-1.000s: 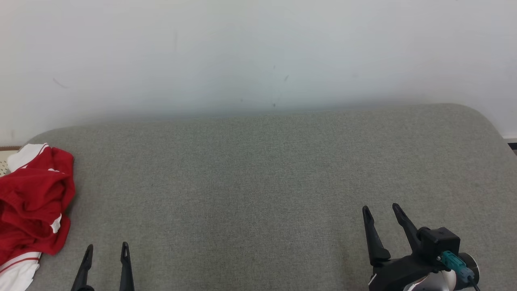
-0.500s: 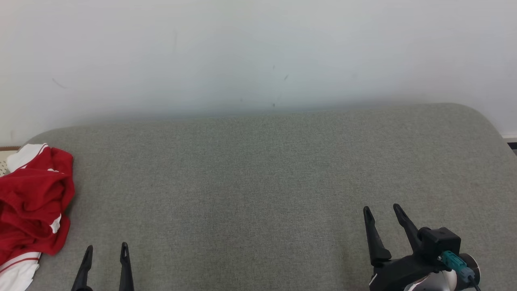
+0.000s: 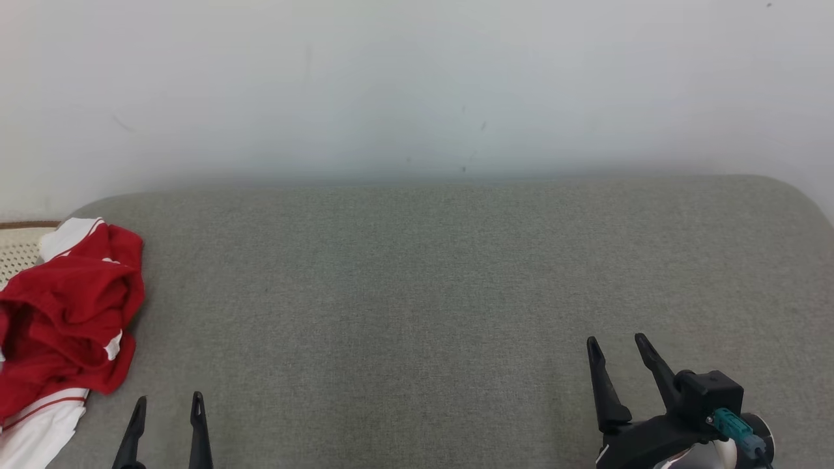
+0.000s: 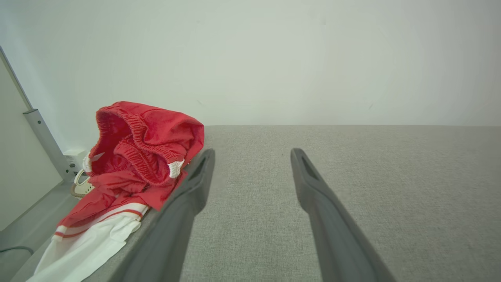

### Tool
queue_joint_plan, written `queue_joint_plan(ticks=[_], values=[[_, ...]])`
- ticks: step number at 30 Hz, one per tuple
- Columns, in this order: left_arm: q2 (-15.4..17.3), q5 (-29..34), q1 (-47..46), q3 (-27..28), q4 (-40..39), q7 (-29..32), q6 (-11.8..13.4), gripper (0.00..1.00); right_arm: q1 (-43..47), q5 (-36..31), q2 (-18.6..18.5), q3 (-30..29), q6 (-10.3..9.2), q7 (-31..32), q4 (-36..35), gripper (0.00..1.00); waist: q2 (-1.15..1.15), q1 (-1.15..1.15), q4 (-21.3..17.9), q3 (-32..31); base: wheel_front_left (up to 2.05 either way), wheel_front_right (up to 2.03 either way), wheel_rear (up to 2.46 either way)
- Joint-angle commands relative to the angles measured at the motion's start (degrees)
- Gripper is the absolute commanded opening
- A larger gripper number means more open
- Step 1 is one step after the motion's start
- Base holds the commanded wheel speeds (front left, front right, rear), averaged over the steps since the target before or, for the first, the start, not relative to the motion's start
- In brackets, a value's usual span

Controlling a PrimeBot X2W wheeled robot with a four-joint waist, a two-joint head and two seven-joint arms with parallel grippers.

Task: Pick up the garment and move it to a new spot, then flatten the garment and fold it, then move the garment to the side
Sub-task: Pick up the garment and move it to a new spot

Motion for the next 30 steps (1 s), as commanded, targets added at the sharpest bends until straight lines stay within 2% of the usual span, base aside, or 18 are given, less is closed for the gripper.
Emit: queue_joint_plan(ticks=[1,11,16,30], values=[[0.47,-0.14,0.39,0.2,0.08,-0.14,0.27,1.0,0.53,0.3,0.08,0.19,0.04,-0.31,0.19,1.0,0.0,0.0,1.08,-0.02,0.0,0.0,0.0],[0.8,-0.39,0.94,1.13,0.37,0.05,1.92,1.0,0.75,0.54,0.13,0.71,0.04,-1.01,0.81,1.0,0.0,0.0,6.13,-0.2,0.0,0.0,0.0],[0.6,-0.67,1.55,1.0,-0.16,0.39,2.87,1.0,0.96,1.0,0.07,1.31,0.04,-1.53,1.33,1.0,0.0,0.0,10.57,-0.21,0.0,0.0,0.0],[1.05,-2.08,2.33,1.1,-1.23,1.46,3.39,1.0,0.96,2.08,0.11,2.66,0.04,-2.51,2.17,1.0,0.0,0.0,19.51,-0.4,0.0,0.0,0.0]])
